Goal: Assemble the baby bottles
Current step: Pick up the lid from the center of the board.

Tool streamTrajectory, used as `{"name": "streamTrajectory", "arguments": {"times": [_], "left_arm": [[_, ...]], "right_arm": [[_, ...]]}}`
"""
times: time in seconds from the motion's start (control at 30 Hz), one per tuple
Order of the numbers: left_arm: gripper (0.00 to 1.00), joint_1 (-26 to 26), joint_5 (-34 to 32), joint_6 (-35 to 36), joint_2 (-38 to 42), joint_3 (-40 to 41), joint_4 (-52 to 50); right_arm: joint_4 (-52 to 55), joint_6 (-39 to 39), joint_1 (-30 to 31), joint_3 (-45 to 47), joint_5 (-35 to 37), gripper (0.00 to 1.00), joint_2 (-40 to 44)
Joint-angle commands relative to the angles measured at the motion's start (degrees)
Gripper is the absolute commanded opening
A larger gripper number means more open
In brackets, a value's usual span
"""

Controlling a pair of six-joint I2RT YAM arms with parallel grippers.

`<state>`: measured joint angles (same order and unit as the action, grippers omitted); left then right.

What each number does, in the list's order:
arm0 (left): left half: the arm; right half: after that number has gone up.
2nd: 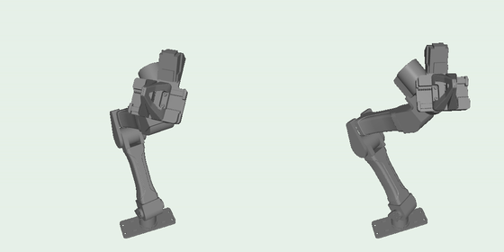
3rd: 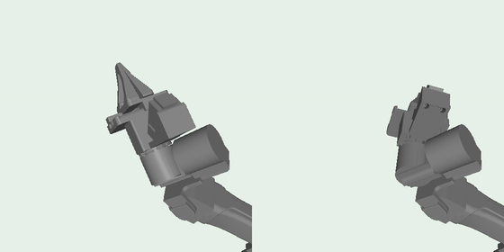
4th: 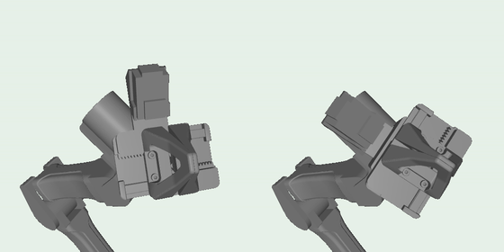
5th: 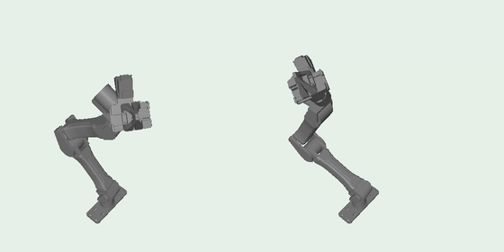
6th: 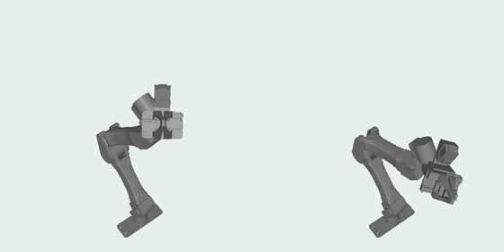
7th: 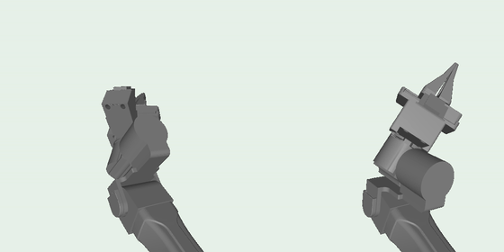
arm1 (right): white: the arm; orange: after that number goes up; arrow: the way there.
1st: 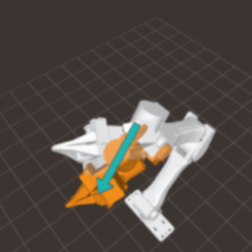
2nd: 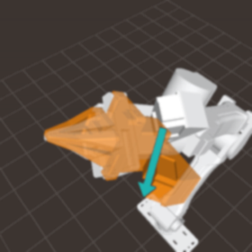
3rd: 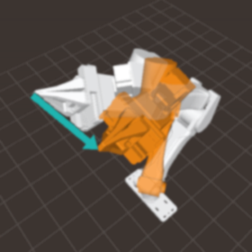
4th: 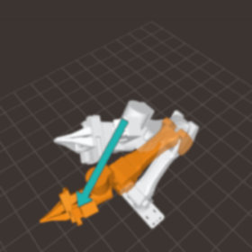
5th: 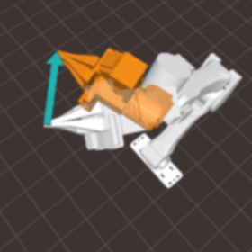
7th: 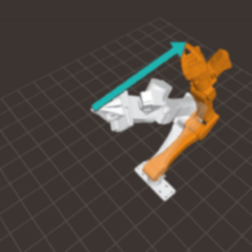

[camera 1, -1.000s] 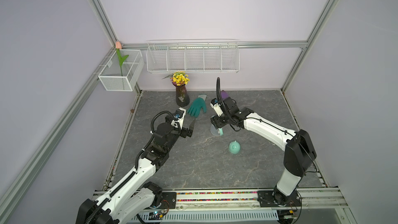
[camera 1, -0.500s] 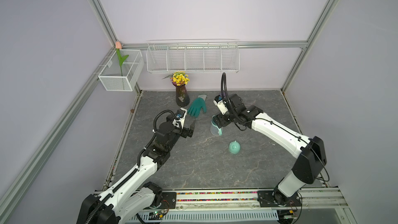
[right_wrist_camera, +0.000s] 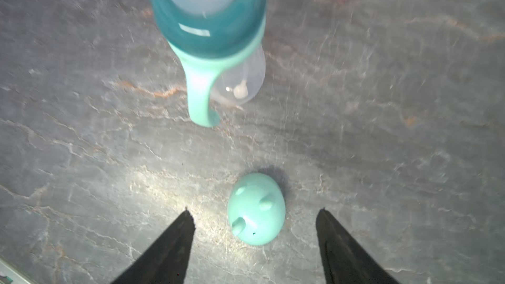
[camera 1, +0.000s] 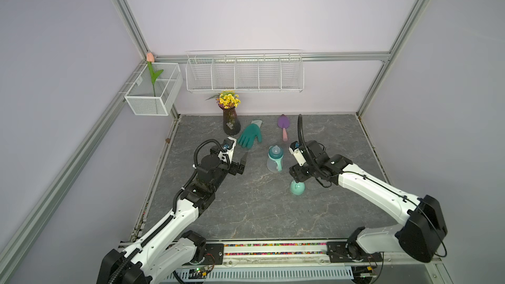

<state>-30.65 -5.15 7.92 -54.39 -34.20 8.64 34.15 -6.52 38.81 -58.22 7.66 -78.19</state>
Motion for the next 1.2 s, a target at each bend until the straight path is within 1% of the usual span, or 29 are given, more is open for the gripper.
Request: {"name": "streamTrajectory", "arguments": {"times": [0.0, 0.1, 0.23, 0.37, 0.47, 0.53, 0.63, 0.73, 0.83, 1.0, 1.03, 1.17], "left_arm": [[0.99, -0.1, 0.7, -0.9, 0.8, -1.7, 0.1], [0.99, -0.1, 1.0, -0.9, 1.1, -1.7, 0.1], [0.99, -0.1, 1.7, -0.6, 1.0, -1.6, 0.1], [0.99, -0.1, 2.7, -0.2, 1.1, -1.6, 0.0], [0.99, -0.1, 2.9, 0.1, 1.3, -1.6, 0.4], [0.99, -0.2, 3.2, 0.5, 1.1, -1.7, 0.7], [0.99, -0.1, 3.4, 0.9, 1.1, -2.1, 0.8], [0.99, -0.1, 3.5, 0.9, 1.6, -2.2, 0.8], [0.99, -0.1, 3.4, 1.0, 2.3, -2.0, 0.7], [0.99, -0.1, 3.7, 1.4, 2.6, -1.8, 0.9], [0.99, -0.1, 3.8, 1.4, 2.7, -1.8, 0.9], [0.99, 0.0, 4.4, 1.6, 3.0, -1.6, 1.0]], "right_arm": [[-0.8, 0.0, -0.3, 2.7, -0.5, 0.65, 2.8], [-0.1, 0.5, -0.5, 3.8, -1.2, 0.63, 3.1], [-0.2, 5.4, -0.4, 5.0, -6.6, 0.75, 2.7], [0.1, 12.2, -0.4, 3.9, -9.9, 0.8, 1.4], [3.1, 16.1, -0.6, 2.3, -7.6, 0.83, -0.5], [5.4, 18.4, -0.6, 1.9, -7.7, 0.85, -1.6], [4.9, 19.9, -0.9, 3.2, -6.8, 0.87, -3.2], [4.1, 21.1, -1.6, 3.8, -6.6, 0.88, -4.1], [1.1, 22.3, -2.9, 5.5, -7.9, 0.88, -3.0], [-3.3, 25.6, -5.5, 7.5, -15.0, 0.87, -1.4], [-3.6, 26.1, -5.8, 9.1, -16.1, 0.87, -1.5], [-3.9, 27.4, -6.4, 9.0, -17.4, 0.87, -3.1]]}}
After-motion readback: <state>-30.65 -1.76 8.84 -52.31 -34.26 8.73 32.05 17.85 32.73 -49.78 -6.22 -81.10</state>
